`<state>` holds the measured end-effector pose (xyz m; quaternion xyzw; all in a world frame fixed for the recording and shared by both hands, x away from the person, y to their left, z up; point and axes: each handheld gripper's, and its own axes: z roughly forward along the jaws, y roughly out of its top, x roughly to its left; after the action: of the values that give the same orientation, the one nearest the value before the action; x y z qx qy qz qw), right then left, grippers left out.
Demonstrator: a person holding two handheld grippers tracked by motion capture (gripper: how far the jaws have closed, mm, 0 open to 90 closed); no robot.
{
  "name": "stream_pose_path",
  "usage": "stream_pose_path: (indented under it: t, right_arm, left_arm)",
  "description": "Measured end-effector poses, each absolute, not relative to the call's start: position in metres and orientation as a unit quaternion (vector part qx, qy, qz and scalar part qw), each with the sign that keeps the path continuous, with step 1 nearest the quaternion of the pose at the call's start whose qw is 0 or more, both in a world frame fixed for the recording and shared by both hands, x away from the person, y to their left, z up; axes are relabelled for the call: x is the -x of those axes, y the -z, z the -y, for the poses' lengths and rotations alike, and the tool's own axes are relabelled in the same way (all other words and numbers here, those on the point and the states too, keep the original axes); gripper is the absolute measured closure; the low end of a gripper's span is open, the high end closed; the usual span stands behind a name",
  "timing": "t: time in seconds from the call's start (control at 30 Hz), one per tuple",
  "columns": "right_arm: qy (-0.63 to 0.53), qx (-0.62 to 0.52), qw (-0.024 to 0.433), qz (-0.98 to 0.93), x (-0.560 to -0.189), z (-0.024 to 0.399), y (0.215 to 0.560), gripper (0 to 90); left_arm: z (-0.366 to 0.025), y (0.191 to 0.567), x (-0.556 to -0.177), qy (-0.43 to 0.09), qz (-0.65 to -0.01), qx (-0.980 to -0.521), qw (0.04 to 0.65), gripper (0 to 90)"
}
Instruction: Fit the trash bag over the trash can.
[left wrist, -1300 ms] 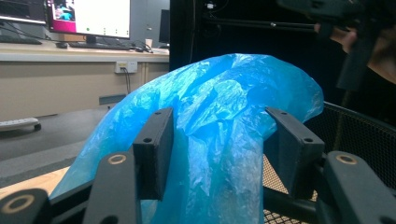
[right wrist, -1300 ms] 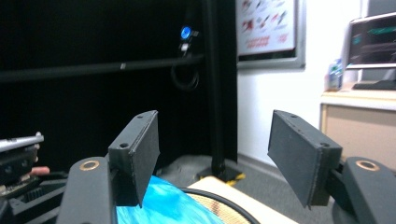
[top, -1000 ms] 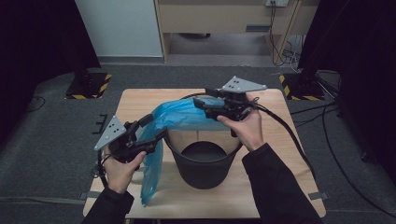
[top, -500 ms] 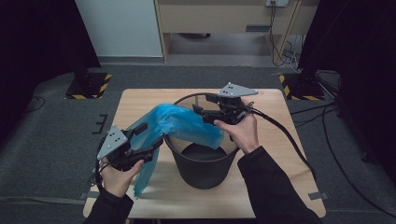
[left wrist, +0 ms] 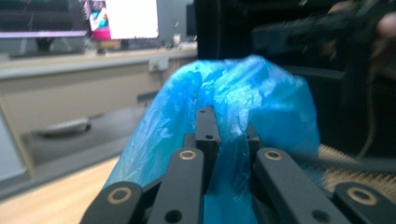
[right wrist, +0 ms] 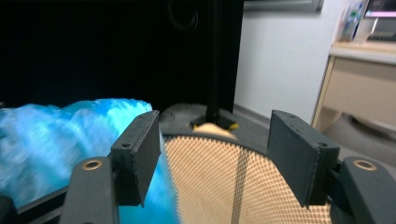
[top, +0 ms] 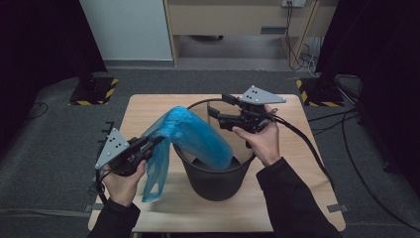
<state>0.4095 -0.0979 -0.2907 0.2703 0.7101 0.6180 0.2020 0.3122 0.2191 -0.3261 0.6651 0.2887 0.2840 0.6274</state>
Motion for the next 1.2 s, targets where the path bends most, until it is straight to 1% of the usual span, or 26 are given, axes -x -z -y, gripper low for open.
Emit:
stream_pose_path:
  t: [0.13, 0.17, 0.27, 0.33, 0.37, 0.47, 0.53, 0.57, 0.67, 0.77, 0.8, 0.87, 0.9, 0.93, 1.03, 1.1, 1.2]
  right_arm:
    - [-0.645, -0.266, 0.195, -0.689, -0.408, 0.102, 0.284, 35.5]
    - [-0.650, -0.266, 0.193, -0.685, -0.407, 0.103, 0.283, 35.5]
    - [-0.659, -0.262, 0.188, -0.679, -0.405, 0.105, 0.281, 35.4]
    - [-0.659, -0.260, 0.185, -0.681, -0.405, 0.104, 0.282, 35.3]
    - [-0.660, -0.259, 0.182, -0.681, -0.405, 0.103, 0.282, 35.1]
    - [-0.662, -0.261, 0.172, -0.682, -0.407, 0.098, 0.285, 34.9]
    - [-0.659, -0.261, 0.171, -0.685, -0.408, 0.096, 0.287, 35.0]
    - [-0.656, -0.262, 0.171, -0.687, -0.409, 0.095, 0.288, 35.1]
    - [-0.651, -0.266, 0.174, -0.689, -0.409, 0.094, 0.290, 35.9]
    - [-0.655, -0.266, 0.167, -0.687, -0.409, 0.094, 0.289, 36.7]
    - [-0.656, -0.265, 0.165, -0.687, -0.408, 0.094, 0.289, 36.7]
    - [-0.656, -0.262, 0.160, -0.689, -0.408, 0.092, 0.290, 36.7]
    - [-0.656, -0.261, 0.155, -0.691, -0.407, 0.091, 0.291, 36.6]
    - [-0.655, -0.259, 0.150, -0.694, -0.407, 0.090, 0.292, 36.6]
    - [-0.651, -0.255, 0.136, -0.702, -0.407, 0.086, 0.295, 36.2]
    - [-0.650, -0.252, 0.128, -0.705, -0.408, 0.083, 0.297, 36.2]
    - [-0.649, -0.252, 0.118, -0.708, -0.409, 0.080, 0.300, 35.9]
  left_arm:
    - [-0.205, 0.314, -0.313, -0.270, -0.269, -0.661, 0.646, 85.7]
    - [-0.194, 0.312, -0.314, -0.263, -0.255, -0.671, 0.645, 85.6]
    - [-0.179, 0.319, -0.317, -0.249, -0.244, -0.689, 0.636, 83.2]
    - [-0.177, 0.325, -0.319, -0.242, -0.247, -0.696, 0.629, 79.8]
    - [-0.176, 0.327, -0.319, -0.239, -0.250, -0.697, 0.628, 76.4]
    - [-0.180, 0.331, -0.321, -0.226, -0.257, -0.695, 0.632, 62.0]
    - [-0.184, 0.330, -0.319, -0.228, -0.267, -0.686, 0.638, 48.0]
    - [-0.187, 0.328, -0.317, -0.231, -0.271, -0.684, 0.637, 44.0]
    - [-0.196, 0.325, -0.307, -0.248, -0.276, -0.689, 0.622, 33.3]
    - [-0.204, 0.328, -0.298, -0.255, -0.277, -0.695, 0.613, 28.5]
    - [-0.205, 0.330, -0.298, -0.258, -0.278, -0.696, 0.610, 28.3]
    - [-0.205, 0.331, -0.298, -0.261, -0.278, -0.696, 0.608, 29.0]
    - [-0.203, 0.334, -0.301, -0.249, -0.268, -0.699, 0.615, 34.8]
    - [-0.203, 0.336, -0.301, -0.244, -0.259, -0.698, 0.622, 43.6]
    - [-0.199, 0.337, -0.300, -0.248, -0.250, -0.696, 0.626, 60.8]
    - [-0.197, 0.337, -0.300, -0.249, -0.248, -0.694, 0.629, 68.9]
    - [-0.194, 0.338, -0.300, -0.250, -0.241, -0.695, 0.630, 77.1]
